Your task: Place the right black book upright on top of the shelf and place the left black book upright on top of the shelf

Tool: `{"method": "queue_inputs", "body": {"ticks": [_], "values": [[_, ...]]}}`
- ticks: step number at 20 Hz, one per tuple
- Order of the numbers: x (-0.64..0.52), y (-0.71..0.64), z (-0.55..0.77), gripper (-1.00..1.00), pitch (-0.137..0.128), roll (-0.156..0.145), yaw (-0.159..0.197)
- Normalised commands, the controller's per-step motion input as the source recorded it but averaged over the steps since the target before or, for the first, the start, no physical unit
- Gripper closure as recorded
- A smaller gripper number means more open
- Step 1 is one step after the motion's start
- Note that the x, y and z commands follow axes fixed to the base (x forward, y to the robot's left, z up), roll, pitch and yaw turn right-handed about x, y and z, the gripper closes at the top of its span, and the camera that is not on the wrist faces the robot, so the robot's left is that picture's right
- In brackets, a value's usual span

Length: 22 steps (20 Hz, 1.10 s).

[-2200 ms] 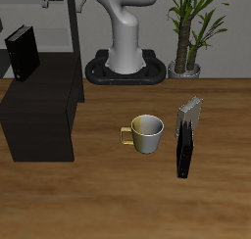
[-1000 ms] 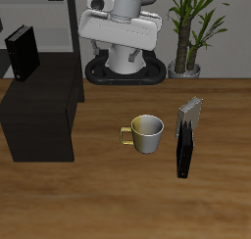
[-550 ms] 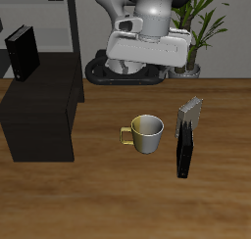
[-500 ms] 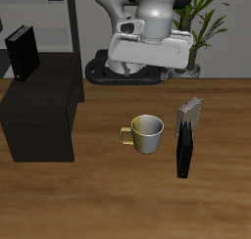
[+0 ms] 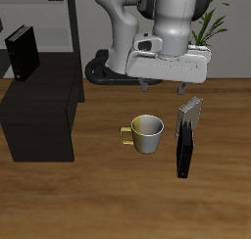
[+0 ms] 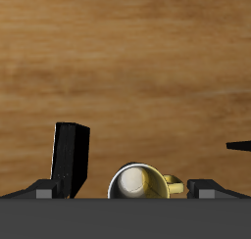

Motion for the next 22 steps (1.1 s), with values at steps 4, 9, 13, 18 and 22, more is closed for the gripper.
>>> {"method": "queue_inputs", "body": {"ticks": [4,9,13,18,22], "values": [[-0.04,0.30,-0.34,-1.00,-0.035,-0.018,-0.005],[0.03,0.17,-0.32,-1.00,0.010,-0.041,-0.029],[-0.08,0.33,-0.28,-1.00,-0.023,-0.029,0.020],[0.07,0.21,-0.19,-1.00,-0.030,0.001,0.046],[0.09,0.16,-0.18,-1.00,-0.007,0.034,0.036]]}}
